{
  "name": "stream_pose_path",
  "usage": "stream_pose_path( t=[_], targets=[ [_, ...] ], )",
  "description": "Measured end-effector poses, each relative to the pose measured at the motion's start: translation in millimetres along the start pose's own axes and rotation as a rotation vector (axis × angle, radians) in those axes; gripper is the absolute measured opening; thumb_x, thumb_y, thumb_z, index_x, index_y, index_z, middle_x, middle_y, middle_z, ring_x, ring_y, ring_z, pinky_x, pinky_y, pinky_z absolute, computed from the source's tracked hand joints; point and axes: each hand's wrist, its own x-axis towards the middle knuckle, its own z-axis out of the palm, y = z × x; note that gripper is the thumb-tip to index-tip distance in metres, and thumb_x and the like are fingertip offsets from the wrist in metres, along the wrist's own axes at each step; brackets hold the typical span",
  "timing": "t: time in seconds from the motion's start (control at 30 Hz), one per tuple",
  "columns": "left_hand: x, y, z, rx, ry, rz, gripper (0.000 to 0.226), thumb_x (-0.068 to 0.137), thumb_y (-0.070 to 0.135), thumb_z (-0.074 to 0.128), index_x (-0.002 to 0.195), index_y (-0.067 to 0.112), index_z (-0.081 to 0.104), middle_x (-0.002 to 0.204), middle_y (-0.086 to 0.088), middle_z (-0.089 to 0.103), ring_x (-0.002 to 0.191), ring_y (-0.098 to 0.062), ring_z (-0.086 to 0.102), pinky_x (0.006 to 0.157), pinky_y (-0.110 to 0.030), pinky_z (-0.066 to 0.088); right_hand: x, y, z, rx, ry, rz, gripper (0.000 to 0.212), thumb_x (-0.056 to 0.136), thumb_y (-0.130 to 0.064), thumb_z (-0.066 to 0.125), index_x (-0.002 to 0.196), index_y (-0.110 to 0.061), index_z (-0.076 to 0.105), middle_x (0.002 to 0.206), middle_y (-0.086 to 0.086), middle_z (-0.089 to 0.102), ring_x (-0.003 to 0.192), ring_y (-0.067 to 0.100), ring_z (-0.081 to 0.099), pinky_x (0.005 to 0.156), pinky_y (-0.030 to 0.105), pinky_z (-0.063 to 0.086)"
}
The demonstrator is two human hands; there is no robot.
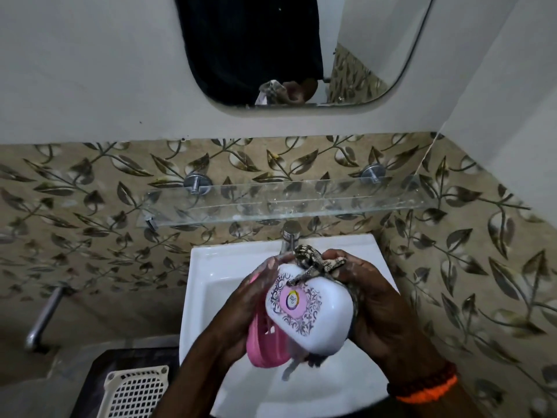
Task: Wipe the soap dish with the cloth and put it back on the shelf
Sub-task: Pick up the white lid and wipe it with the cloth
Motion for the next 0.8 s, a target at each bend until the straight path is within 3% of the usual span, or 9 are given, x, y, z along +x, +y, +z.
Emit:
stream_pose_path(
  t=[0.13,0.23,0.27,0.33,0.43,0.5,0.6,0.67,0.8],
  targets=[
    [0.4,11.6,-12.5,-0.048,-0.247,-0.184,0.044,0.06,0.041,0.096,0.095,0.018,0.081,0.094,-0.008,0.079,0.082,-0.024,0.073,0.075,-0.037,0.056,0.6,-1.9,-3.9,-0.033,-0.029,0.081,0.05,0.04,-0.036,0.099,0.08,-0.014,0.079,0.089,0.014,0.076,0.078,0.028,0.074,0.074,0.037,0.062],
    [-6.5,16.0,-1.1,-0.016,-0.395,-0.216,0.022,0.066,0.022,0.093,0.084,0.016,0.082,0.085,-0.002,0.079,0.077,-0.014,0.074,0.074,-0.028,0.06,6.7,-5.0,-15.5,-0.051,0.033,0.068,0.05,0.041,-0.035,0.099,0.079,-0.013,0.075,0.071,0.013,0.069,0.055,0.017,0.065,0.054,0.024,0.055],
    [-11.2,14.1,6.5,0.058,-0.391,-0.233,0.012,0.068,0.012,0.089,0.076,0.017,0.082,0.076,0.002,0.077,0.068,-0.01,0.072,0.068,-0.022,0.059,7.3,-4.2,-17.7,-0.042,0.044,0.081,0.043,0.047,-0.03,0.097,0.078,-0.011,0.074,0.066,0.011,0.066,0.05,0.014,0.061,0.048,0.021,0.052],
    [-23.3,5.7,17.1,0.17,-0.379,-0.277,0.023,0.074,-0.001,0.072,0.065,0.018,0.081,0.066,0.005,0.073,0.06,-0.005,0.069,0.062,-0.017,0.056,6.1,1.9,-20.0,-0.061,0.071,0.074,0.012,0.068,-0.014,0.078,0.076,-0.008,0.073,0.061,0.011,0.063,0.045,0.012,0.057,0.043,0.019,0.048],
    [-30.9,-2.6,11.5,0.111,-0.25,-0.281,0.015,0.073,-0.004,0.076,0.07,0.011,0.08,0.072,-0.009,0.074,0.062,-0.018,0.072,0.062,-0.028,0.061,2.5,9.0,-31.6,-0.205,0.273,-0.006,0.013,0.08,0.001,0.059,0.078,-0.002,0.072,0.062,0.012,0.066,0.051,0.017,0.061,0.048,0.019,0.05],
    [-31.5,-5.1,-0.6,-0.003,-0.065,-0.247,0.009,0.074,-0.004,0.082,0.073,0.005,0.08,0.076,-0.019,0.074,0.062,-0.029,0.073,0.058,-0.039,0.064,-0.8,8.5,-43.5,-0.309,0.443,-0.136,0.016,0.091,0.008,0.055,0.091,0.004,0.07,0.08,0.017,0.075,0.069,0.026,0.069,0.06,0.025,0.058],
    [-23.9,-7.1,-12.1,0.119,0.121,-0.092,0.015,0.077,0.02,0.085,0.078,0.012,0.073,0.079,-0.016,0.064,0.066,-0.026,0.061,0.06,-0.033,0.051,-5.7,2.6,-45.1,-0.593,0.543,-0.356,0.028,0.093,0.009,0.06,0.098,-0.013,0.076,0.089,0.007,0.079,0.077,0.021,0.071,0.067,0.028,0.058],
    [-18.7,-10.0,-8.1,0.245,0.182,0.02,0.028,0.083,0.035,0.079,0.084,0.01,0.066,0.081,-0.013,0.061,0.072,-0.023,0.053,0.064,-0.034,0.04,-7.9,8.5,-31.6,-0.989,0.404,-0.579,0.033,0.089,0.008,0.064,0.101,-0.019,0.077,0.094,0.0,0.076,0.083,0.012,0.071,0.072,0.027,0.059],
    [-11.9,-10.4,-2.1,0.306,0.21,0.168,0.019,0.096,0.023,0.067,0.099,0.004,0.071,0.098,-0.015,0.076,0.09,-0.026,0.069,0.081,-0.038,0.053,-10.6,46.4,-12.1,-1.476,0.11,-0.717,0.034,0.089,-0.005,0.056,0.116,-0.016,0.074,0.124,0.002,0.065,0.117,0.017,0.062,0.095,0.032,0.054]
  ],
)
